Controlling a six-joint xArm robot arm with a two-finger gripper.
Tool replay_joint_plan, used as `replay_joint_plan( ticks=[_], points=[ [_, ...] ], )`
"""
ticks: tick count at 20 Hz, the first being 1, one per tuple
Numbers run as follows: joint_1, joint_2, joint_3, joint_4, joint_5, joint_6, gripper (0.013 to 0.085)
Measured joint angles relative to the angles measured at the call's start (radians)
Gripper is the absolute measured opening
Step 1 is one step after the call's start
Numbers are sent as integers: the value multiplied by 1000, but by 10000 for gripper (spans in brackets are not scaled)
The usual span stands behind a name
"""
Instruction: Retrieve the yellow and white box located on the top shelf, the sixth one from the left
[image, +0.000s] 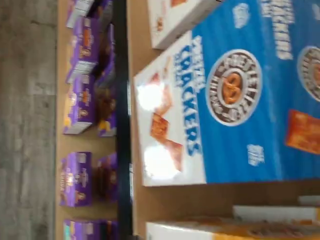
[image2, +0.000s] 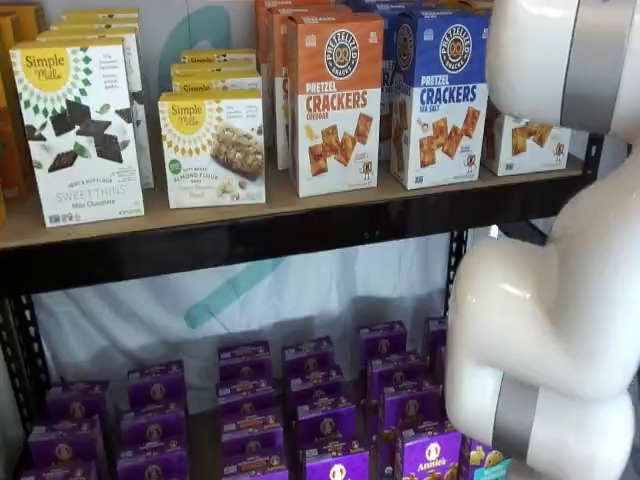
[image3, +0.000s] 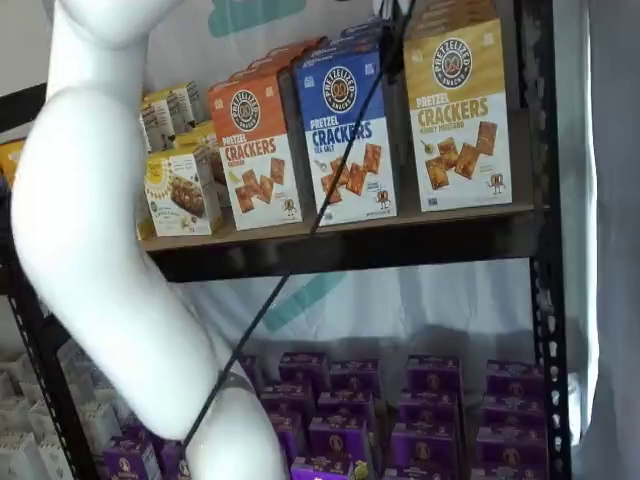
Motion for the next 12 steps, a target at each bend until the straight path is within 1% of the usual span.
replay_joint_plan(
  ticks=[3,5,8,12],
  points=[
    [-3,21,-31,7,-22,-6,850],
    [7,35,-46,5,-39,-4,850],
    [31,44,-47,-1,-69,9,850],
    [80,45,-20,-36,-141,17,850]
  ],
)
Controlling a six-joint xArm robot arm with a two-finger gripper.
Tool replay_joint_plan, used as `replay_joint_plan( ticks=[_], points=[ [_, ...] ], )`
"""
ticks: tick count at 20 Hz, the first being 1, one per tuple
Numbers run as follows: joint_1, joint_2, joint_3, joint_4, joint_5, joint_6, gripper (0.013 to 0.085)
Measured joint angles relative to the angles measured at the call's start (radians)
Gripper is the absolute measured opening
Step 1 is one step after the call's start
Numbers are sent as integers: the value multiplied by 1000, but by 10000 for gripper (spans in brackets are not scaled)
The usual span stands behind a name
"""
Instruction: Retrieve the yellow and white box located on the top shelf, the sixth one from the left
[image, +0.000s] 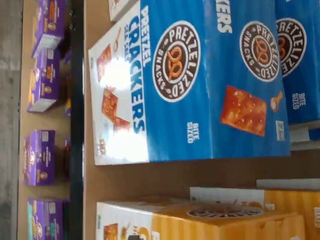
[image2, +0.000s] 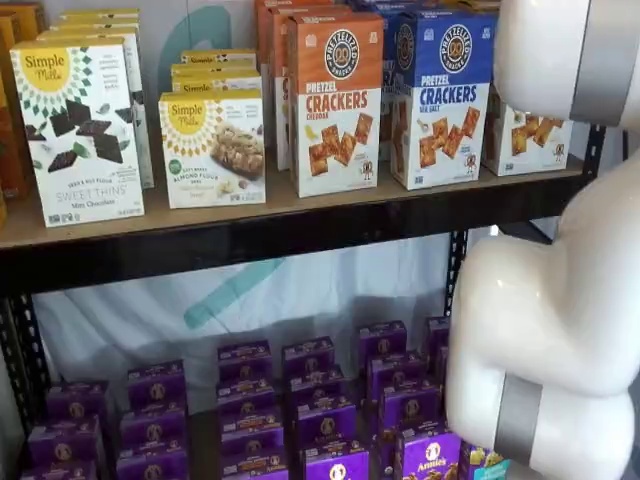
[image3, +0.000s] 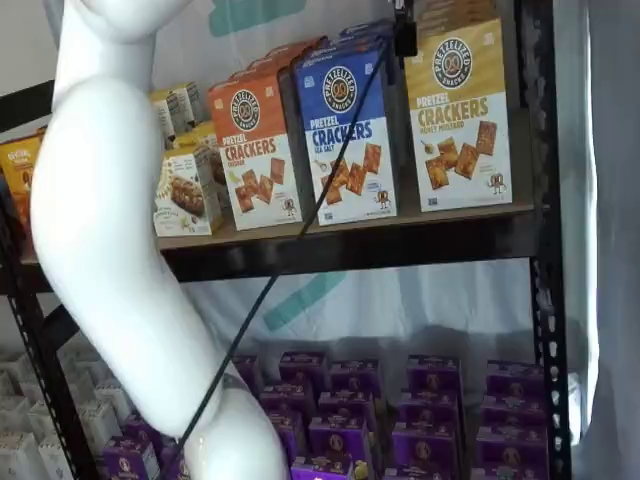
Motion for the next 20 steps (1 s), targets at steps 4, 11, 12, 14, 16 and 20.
replay_joint_plan(
  ticks=[4,11,12,14,16,20],
  points=[
    [23,35,-17,-25,-18,7,850],
    [37,162,-183,-69,114,47,850],
    [39,173,-197,-71,123,50,850],
    [39,188,-217,-68,135,56,850],
    [39,203,-237,-60,144,63,850],
    [52,221,-263,-69,140,72,850]
  ],
)
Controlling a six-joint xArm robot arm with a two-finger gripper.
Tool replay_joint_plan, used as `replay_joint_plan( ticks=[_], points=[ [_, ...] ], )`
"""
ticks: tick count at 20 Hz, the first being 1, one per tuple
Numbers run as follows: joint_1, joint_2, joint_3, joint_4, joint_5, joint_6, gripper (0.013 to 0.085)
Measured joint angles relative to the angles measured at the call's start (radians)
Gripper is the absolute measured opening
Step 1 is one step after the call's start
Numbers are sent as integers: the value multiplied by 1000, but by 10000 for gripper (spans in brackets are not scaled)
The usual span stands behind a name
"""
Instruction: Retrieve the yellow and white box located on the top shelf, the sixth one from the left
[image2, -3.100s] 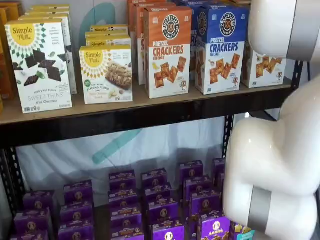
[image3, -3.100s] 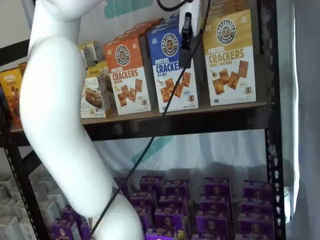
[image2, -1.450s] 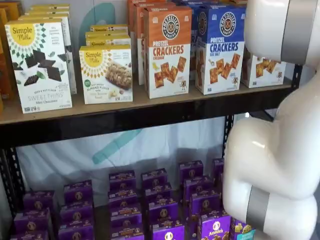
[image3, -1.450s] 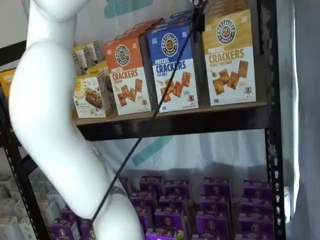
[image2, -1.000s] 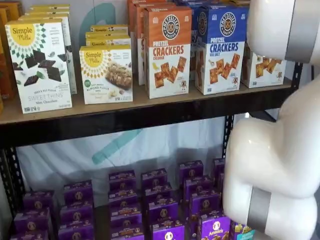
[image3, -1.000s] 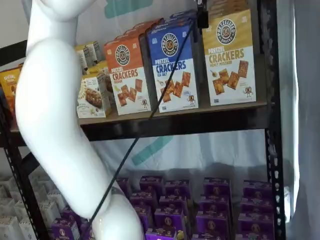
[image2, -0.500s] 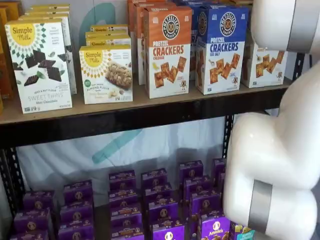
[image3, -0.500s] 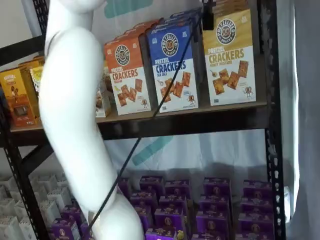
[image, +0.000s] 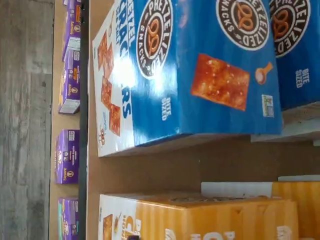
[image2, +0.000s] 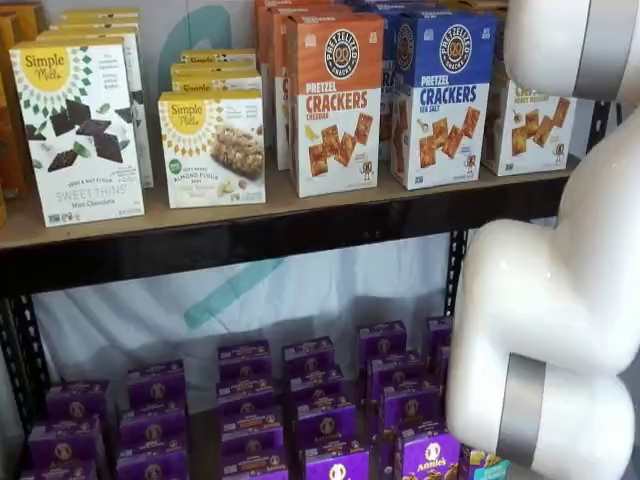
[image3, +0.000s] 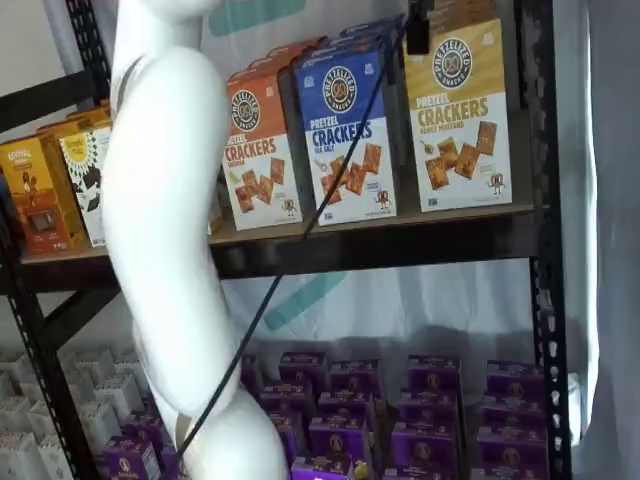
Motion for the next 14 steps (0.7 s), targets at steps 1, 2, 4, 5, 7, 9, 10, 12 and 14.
replay_joint_plan(
  ticks=[1,2,4,5,7,9,10,12,14],
  points=[
    [4,2,-3,-4,-2,2,850],
    [8,4,-4,-8,-5,3,850],
    [19,4,-2,-20,-15,6,850],
    [24,3,2,-28,-20,7,850],
    [35,-1,10,-46,-30,7,850],
    [46,2,10,-69,-28,9,850],
    [51,6,6,-82,-21,10,850],
    [58,10,4,-97,-13,12,850],
    [62,11,7,-109,-9,12,850]
  ],
)
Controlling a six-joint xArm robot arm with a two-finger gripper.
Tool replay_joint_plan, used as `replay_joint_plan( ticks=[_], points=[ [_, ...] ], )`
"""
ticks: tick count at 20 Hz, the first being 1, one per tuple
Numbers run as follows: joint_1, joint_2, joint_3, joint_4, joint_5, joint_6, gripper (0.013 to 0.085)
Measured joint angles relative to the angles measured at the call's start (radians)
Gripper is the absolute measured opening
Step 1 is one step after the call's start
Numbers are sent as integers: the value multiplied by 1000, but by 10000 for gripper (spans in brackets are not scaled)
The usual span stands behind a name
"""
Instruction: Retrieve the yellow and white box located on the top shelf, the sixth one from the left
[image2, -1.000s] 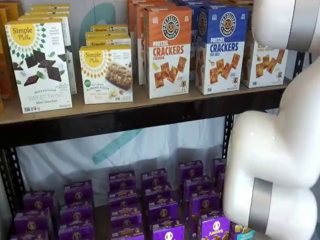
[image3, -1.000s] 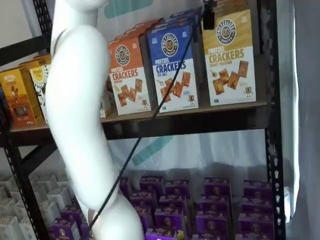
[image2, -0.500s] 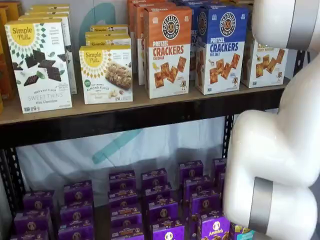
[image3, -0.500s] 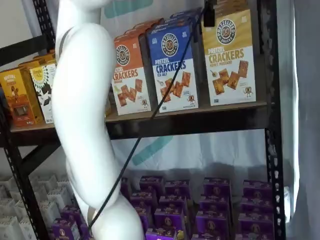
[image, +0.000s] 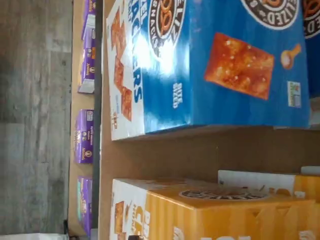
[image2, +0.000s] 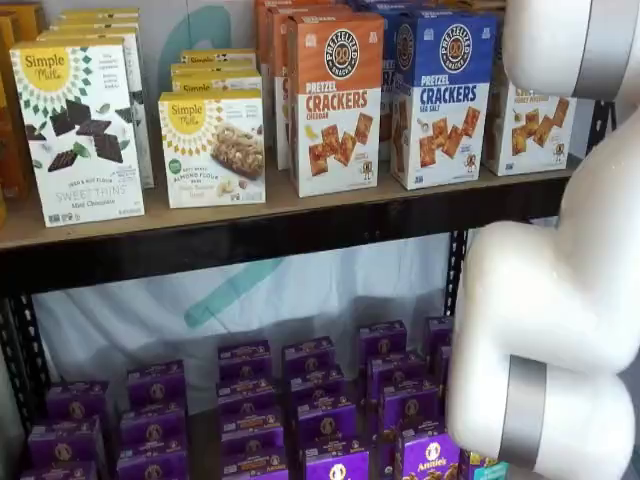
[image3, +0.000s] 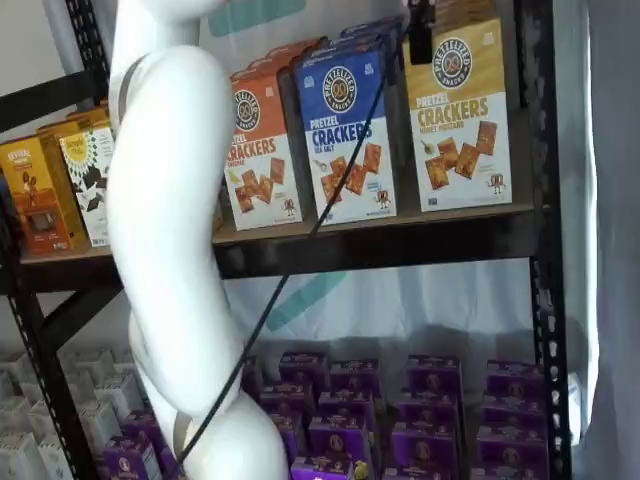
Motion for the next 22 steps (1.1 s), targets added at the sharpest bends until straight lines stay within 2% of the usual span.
replay_joint_plan(
  ticks=[7,10,14,22],
  points=[
    [3,12,-14,-19,23,-1,850],
    [-5,54,-88,-12,79,7,850],
    [7,90,-156,-52,110,7,850],
    [-5,151,-255,2,157,31,850]
  ],
)
